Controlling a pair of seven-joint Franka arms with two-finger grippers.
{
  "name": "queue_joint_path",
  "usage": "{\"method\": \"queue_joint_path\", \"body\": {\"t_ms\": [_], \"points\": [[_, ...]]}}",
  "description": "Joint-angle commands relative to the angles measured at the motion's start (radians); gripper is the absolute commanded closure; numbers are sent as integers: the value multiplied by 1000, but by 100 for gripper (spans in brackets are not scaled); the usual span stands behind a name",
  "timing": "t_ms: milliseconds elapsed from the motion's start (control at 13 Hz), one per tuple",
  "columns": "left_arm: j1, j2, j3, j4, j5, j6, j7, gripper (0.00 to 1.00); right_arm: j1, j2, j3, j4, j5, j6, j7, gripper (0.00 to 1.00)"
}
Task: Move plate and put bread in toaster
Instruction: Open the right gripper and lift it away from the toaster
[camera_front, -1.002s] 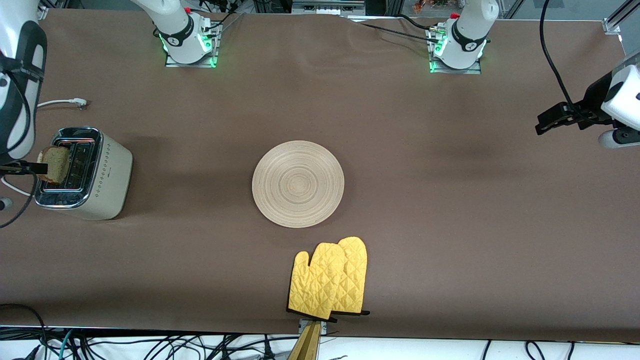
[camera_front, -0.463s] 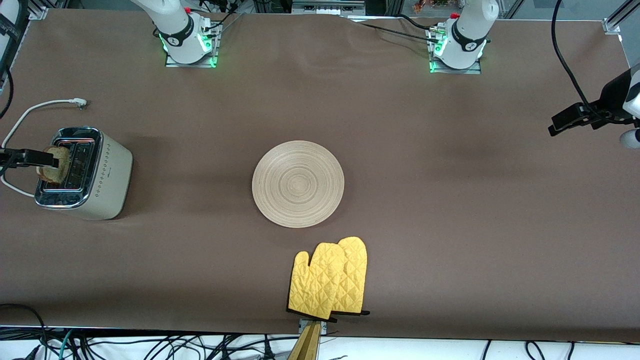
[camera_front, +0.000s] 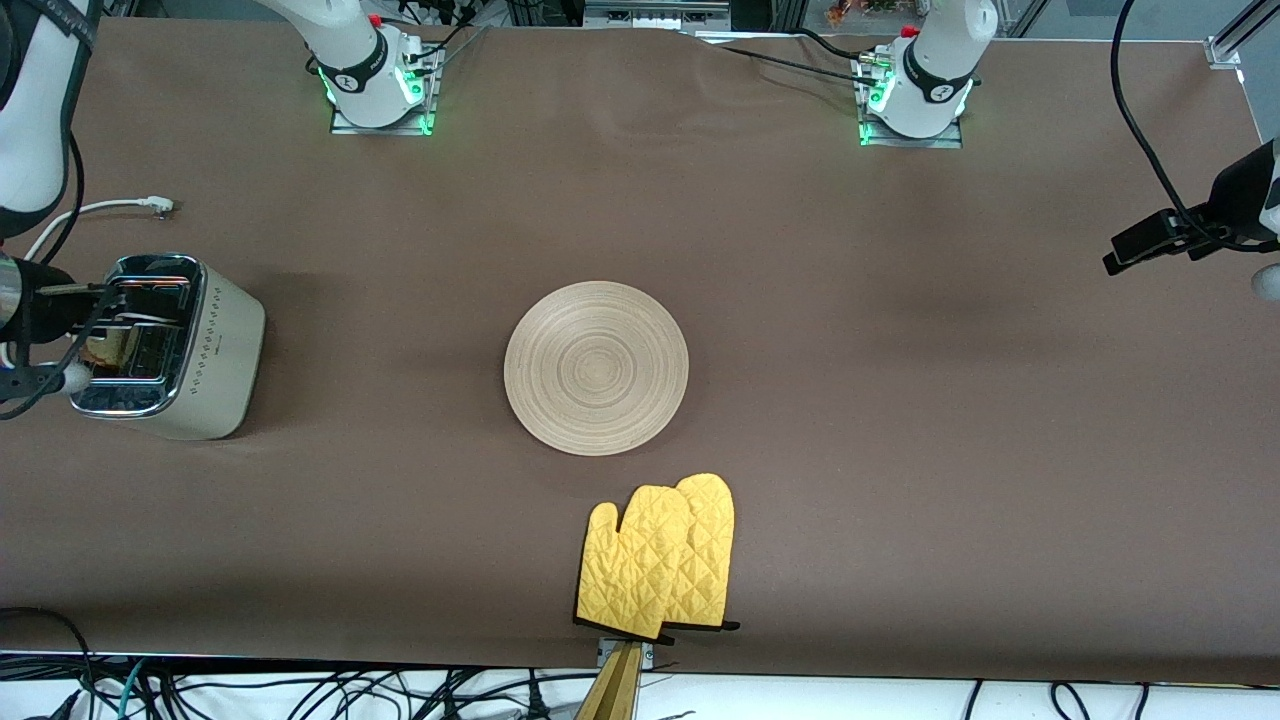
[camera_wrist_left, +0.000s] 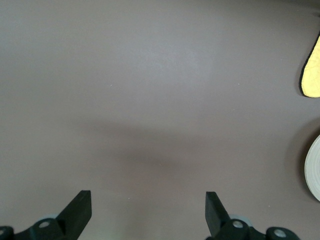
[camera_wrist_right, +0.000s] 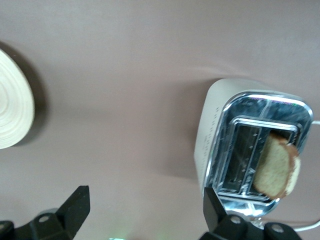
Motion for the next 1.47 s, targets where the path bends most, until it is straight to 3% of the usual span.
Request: {"method": "queue_joint_path", "body": {"t_ms": [0,154,463,848,1002,1388], "points": [[13,9,-5,25,-27,-3,20,0,-91,-105,162,-54,1,-26,180,0],[13,9,-5,25,-27,-3,20,0,-191,-173,305,-131,-10,-18,196,0],[14,9,-5,39,-25,-3,22,0,-273,-257,430,-232,-111,89,194,0],[16,9,-5,42,-27,-4,22,0,-348,-368,441,-255,-161,137,197,0],[16,9,-5,43,-25,-4,22,0,-350,-362,468,-257,-253,132,187,0],[17,9,-5,42,-25,-4,22,0,-345,-333,470,-251,-254,124,185,0]]}}
